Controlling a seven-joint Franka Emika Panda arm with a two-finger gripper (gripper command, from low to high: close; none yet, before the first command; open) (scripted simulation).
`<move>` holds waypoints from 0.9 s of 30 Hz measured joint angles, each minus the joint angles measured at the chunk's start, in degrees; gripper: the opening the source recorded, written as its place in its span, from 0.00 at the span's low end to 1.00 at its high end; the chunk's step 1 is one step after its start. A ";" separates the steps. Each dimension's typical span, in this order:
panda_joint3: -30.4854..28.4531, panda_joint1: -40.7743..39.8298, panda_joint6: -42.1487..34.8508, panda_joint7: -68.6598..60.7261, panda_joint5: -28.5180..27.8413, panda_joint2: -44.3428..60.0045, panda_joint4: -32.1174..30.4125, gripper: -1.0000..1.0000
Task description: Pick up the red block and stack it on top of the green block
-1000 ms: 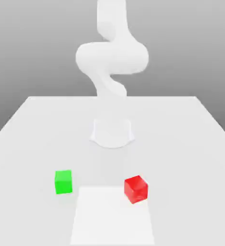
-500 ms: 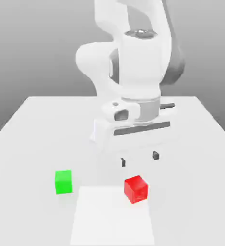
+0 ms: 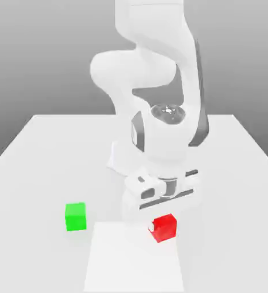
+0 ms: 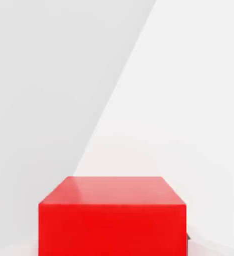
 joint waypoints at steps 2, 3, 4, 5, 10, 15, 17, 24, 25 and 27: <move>0.35 -0.23 -3.11 -0.35 0.46 -3.63 -0.52 0.00; 0.45 -0.25 -4.82 -0.54 0.73 -5.62 -0.80 0.00; 0.52 -0.22 -6.57 -0.72 0.98 -7.65 -1.08 0.00; 0.18 0.20 -8.33 -0.87 1.21 -9.70 -1.37 0.00; -3.56 -2.68 -13.30 -8.21 -0.10 -15.82 -2.50 0.00; -9.85 -7.53 -15.71 -19.64 -3.45 -19.19 -3.40 0.00; -12.36 -9.59 -16.66 -24.15 -4.98 -20.52 -3.75 0.00; -21.20 -16.97 -20.15 -39.47 -11.06 -25.41 -4.89 0.00; -22.27 -17.80 -20.25 -41.35 -11.70 -25.67 -5.01 0.00; -23.65 -17.63 -17.81 -43.49 -11.17 -23.27 -5.03 0.00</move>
